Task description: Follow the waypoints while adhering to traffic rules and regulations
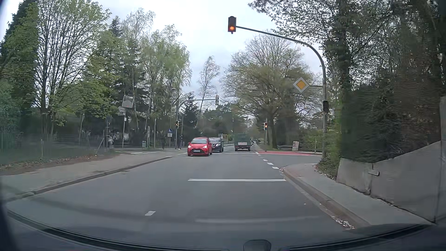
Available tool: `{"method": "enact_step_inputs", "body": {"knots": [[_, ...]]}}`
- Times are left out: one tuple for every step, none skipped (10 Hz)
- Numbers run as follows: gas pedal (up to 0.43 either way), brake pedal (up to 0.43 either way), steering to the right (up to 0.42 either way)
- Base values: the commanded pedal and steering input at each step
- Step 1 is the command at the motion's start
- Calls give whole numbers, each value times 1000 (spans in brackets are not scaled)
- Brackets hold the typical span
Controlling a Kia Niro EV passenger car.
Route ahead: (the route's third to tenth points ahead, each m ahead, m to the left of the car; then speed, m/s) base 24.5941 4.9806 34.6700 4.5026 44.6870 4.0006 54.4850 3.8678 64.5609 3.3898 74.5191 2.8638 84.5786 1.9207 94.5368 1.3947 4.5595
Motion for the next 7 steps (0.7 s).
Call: {"method": "enact_step_inputs", "body": {"knots": [[0,201,2],[0,201,1],[0,207,1],[0,201,1],[0,177,1],[0,146,1],[0,152,1]]}}
